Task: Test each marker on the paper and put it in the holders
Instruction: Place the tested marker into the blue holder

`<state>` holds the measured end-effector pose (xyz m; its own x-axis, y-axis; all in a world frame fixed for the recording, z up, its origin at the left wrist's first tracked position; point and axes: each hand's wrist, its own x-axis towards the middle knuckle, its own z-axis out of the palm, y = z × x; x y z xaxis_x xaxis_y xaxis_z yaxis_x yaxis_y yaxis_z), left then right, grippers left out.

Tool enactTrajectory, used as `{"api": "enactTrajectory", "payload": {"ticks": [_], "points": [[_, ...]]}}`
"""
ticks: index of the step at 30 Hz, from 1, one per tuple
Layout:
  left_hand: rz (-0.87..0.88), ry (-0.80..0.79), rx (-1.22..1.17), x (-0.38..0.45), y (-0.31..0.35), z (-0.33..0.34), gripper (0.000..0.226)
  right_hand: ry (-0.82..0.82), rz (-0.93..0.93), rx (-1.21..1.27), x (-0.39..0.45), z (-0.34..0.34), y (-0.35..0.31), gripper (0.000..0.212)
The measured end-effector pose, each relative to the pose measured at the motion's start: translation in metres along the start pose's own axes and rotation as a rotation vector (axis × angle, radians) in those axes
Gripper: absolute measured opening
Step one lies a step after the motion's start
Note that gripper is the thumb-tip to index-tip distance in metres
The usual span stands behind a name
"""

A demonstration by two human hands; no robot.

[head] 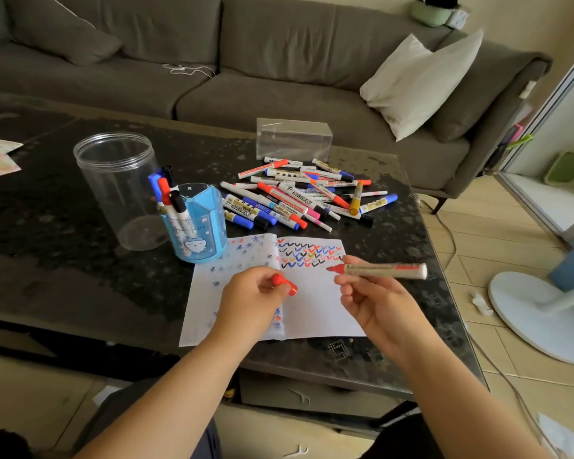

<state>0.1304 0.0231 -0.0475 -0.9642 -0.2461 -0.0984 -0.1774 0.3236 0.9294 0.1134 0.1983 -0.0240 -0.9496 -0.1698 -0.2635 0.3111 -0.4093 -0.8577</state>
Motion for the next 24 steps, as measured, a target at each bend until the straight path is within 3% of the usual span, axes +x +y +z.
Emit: {"api": "enactTrajectory", "payload": {"ticks": [2,4,7,10,15,24], "points": [[0.078,-0.016,0.101,0.010,-0.004,0.009,0.005,0.050,-0.056,-0.240,0.017,-0.007,0.004,0.015],[0.151,-0.021,0.193,0.020,-0.007,0.018,0.012,0.127,-0.109,-0.504,0.034,-0.010,0.005,0.025],[0.282,-0.009,0.311,0.032,-0.009,0.029,0.017,0.230,-0.148,-0.661,0.058,-0.012,0.007,0.034],[0.397,-0.012,0.366,0.039,-0.018,0.038,0.013,0.229,-0.207,-0.794,0.080,-0.017,0.012,0.028],[0.476,0.087,0.395,0.043,-0.038,0.044,0.010,0.274,-0.290,-0.837,0.101,-0.022,0.023,0.014],[0.466,0.096,0.402,0.046,-0.041,0.046,0.015,0.189,-0.364,-0.831,0.102,-0.025,0.029,0.031]]}}
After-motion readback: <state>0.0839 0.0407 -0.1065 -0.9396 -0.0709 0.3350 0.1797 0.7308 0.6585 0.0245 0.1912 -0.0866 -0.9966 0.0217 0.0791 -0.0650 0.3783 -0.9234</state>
